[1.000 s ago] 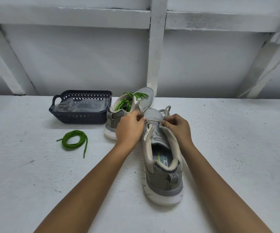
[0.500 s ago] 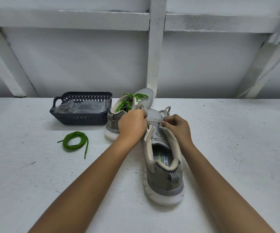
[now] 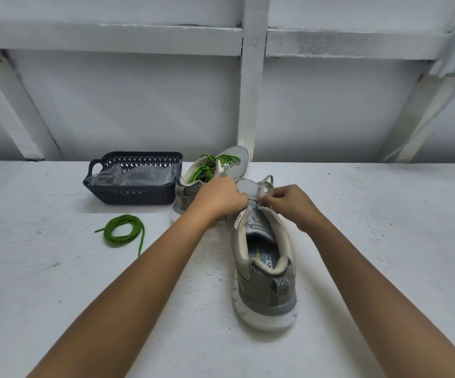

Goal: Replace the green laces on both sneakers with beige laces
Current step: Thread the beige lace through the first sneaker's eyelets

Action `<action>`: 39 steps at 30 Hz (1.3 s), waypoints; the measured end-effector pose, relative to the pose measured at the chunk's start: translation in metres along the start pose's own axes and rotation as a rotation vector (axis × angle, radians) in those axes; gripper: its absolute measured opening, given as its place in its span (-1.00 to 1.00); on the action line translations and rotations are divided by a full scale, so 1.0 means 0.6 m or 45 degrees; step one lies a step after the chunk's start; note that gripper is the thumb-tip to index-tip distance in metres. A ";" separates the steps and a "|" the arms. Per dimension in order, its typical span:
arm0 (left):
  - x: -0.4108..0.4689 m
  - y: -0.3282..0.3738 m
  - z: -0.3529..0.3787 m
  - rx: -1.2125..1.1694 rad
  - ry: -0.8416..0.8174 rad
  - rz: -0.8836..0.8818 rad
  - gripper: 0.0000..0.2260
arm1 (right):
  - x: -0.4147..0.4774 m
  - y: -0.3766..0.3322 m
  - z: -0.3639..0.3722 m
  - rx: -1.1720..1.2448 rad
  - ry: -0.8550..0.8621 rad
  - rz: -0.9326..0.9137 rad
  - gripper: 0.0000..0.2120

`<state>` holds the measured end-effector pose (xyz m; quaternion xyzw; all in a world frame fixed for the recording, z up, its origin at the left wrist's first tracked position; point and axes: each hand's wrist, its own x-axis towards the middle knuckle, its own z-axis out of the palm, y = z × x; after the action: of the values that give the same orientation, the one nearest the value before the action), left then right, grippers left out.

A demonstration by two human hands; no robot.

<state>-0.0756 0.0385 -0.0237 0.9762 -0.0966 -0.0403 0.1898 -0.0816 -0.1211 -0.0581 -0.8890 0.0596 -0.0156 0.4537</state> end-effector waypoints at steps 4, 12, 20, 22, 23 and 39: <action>-0.012 0.007 -0.009 -0.213 -0.162 -0.039 -0.53 | 0.003 -0.030 -0.019 -0.170 -0.192 0.024 -0.61; -0.030 -0.011 -0.004 -0.844 -0.210 -0.217 -0.76 | 0.014 -0.074 -0.032 -0.337 -0.386 0.096 -0.85; -0.039 -0.019 0.007 -0.918 -0.162 -0.265 -0.83 | 0.021 -0.075 -0.028 -0.752 -0.397 -0.255 -0.67; -0.042 -0.018 0.008 -0.930 -0.158 -0.280 -0.84 | 0.025 -0.080 -0.026 -0.945 -0.461 -0.351 -0.68; -0.043 -0.017 0.008 -0.940 -0.156 -0.289 -0.84 | 0.027 -0.083 -0.022 -1.026 -0.499 -0.377 -0.71; -0.032 -0.017 0.031 -0.967 -0.088 -0.280 -0.75 | 0.010 -0.038 0.024 -0.878 0.023 -0.770 -0.89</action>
<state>-0.0950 0.0451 -0.0440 0.8392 0.0239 -0.1262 0.5284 -0.0726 -0.0970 -0.0479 -0.9653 -0.1969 -0.1345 0.1060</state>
